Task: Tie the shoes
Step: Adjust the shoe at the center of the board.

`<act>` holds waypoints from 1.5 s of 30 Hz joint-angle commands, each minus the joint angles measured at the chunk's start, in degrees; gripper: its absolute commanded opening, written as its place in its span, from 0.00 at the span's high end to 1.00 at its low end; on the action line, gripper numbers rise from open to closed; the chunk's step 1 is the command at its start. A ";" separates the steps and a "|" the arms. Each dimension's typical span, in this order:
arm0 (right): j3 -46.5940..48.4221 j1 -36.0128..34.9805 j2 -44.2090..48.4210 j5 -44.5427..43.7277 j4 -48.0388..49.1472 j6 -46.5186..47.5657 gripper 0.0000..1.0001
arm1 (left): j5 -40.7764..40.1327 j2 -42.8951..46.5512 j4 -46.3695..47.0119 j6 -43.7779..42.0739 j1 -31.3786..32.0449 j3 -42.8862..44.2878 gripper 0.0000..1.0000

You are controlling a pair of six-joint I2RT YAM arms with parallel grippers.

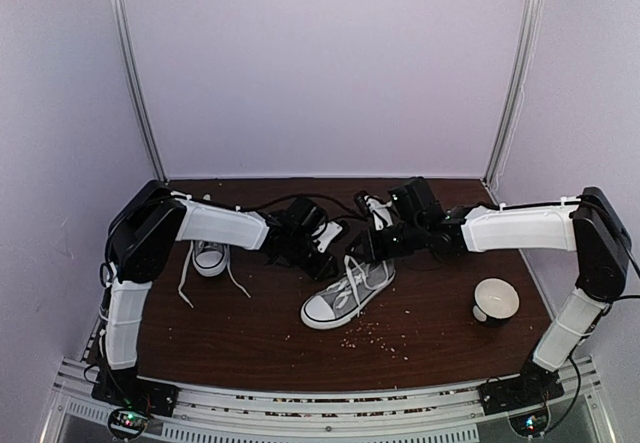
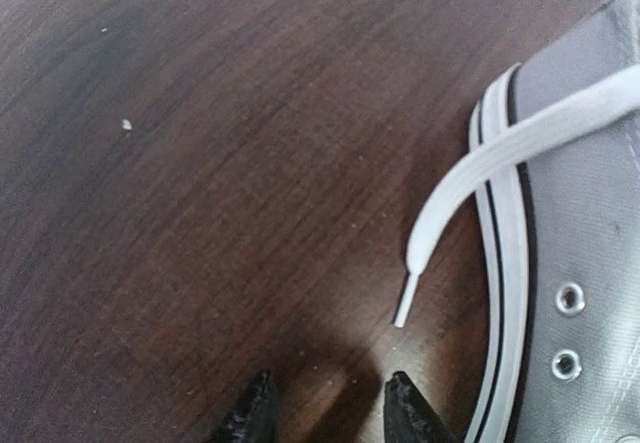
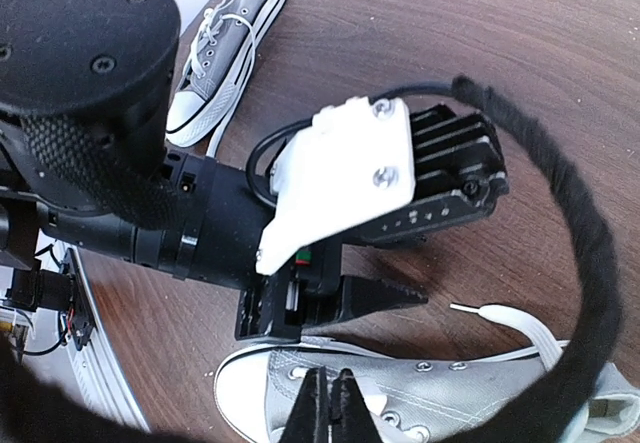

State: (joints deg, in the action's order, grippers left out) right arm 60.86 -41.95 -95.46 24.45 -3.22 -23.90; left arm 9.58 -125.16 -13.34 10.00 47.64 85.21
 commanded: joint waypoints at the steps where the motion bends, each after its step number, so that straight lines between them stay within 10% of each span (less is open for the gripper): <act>1: 2.14 0.33 0.45 0.44 -0.29 0.47 1.00 | 3.99 1.99 -0.85 -2.69 2.14 -3.31 0.63; 24: -0.52 1.94 3.31 0.96 -0.66 1.22 1.00 | 10.42 13.74 9.85 1.96 1.81 -13.29 0.42; 31: -0.67 1.98 2.16 2.74 0.42 0.48 1.00 | 3.90 4.88 -3.07 -6.89 0.31 -0.02 0.38; 45: -0.48 2.01 2.01 3.32 0.61 0.10 1.00 | 0.93 3.61 -4.71 -13.48 0.18 -2.11 0.61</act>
State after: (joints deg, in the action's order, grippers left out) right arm 60.71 -40.12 -93.93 27.11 -4.10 -23.77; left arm 9.74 -121.30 -18.57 -0.95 47.83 85.34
